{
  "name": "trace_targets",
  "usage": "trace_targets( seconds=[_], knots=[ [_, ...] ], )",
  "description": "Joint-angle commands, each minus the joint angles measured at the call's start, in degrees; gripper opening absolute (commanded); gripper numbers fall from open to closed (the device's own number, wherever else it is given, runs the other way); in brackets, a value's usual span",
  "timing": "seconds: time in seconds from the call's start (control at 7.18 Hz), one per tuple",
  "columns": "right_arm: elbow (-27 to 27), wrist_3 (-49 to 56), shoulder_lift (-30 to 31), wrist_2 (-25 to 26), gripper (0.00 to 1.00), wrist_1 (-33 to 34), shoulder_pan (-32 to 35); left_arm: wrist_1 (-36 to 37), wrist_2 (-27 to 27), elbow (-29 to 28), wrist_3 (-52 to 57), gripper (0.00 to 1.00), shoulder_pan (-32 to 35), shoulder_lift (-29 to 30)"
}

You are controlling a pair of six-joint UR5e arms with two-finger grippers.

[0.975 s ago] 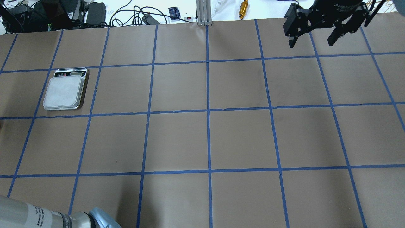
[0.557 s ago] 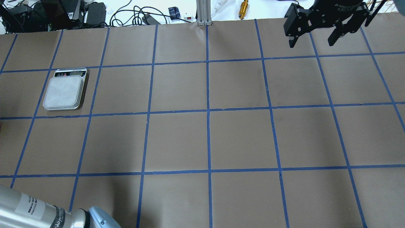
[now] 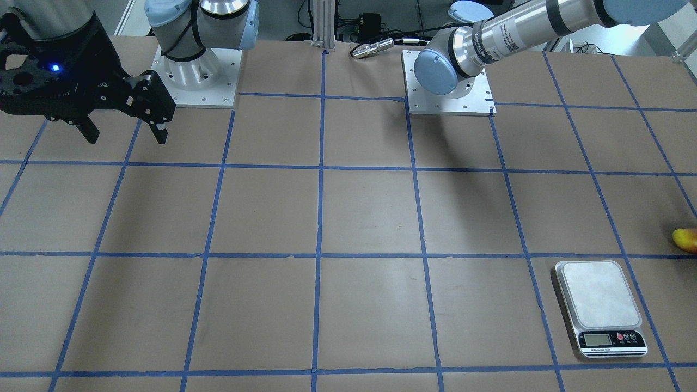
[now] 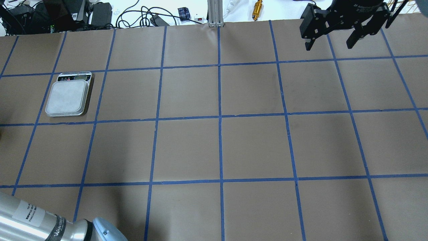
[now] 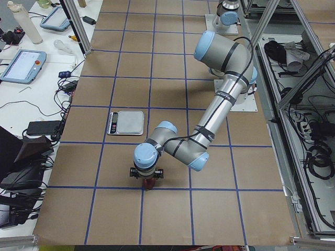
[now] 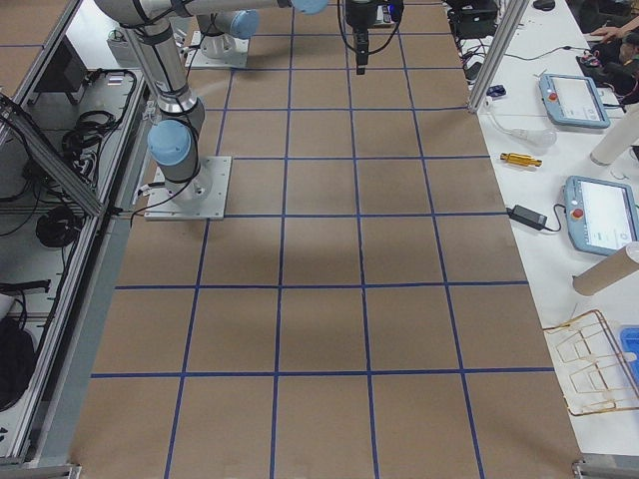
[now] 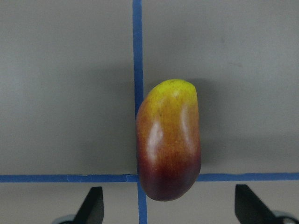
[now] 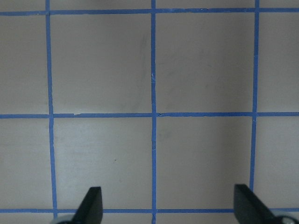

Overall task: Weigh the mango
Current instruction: 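Close the left gripper around the mango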

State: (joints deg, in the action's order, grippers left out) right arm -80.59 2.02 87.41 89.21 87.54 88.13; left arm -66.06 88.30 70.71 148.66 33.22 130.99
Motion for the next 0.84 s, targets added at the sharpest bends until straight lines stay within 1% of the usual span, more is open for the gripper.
trace_targets(
  seconds=[0.0,0.42,0.7],
  knots=[
    [0.0,0.0,0.0,0.0,1.00,0.0,0.0,0.4,-1.5,0.2,0.1,1.00,-0.6,1.7],
    [0.0,0.0,0.0,0.0,1.00,0.0,0.0,0.6,-1.3,1.1,0.0,1.00,-0.6,4.4],
    [0.0,0.0,0.0,0.0,1.00,0.0,0.0,0.8,-1.3,1.5,-0.2,1.00,-0.6,4.8]
  ],
)
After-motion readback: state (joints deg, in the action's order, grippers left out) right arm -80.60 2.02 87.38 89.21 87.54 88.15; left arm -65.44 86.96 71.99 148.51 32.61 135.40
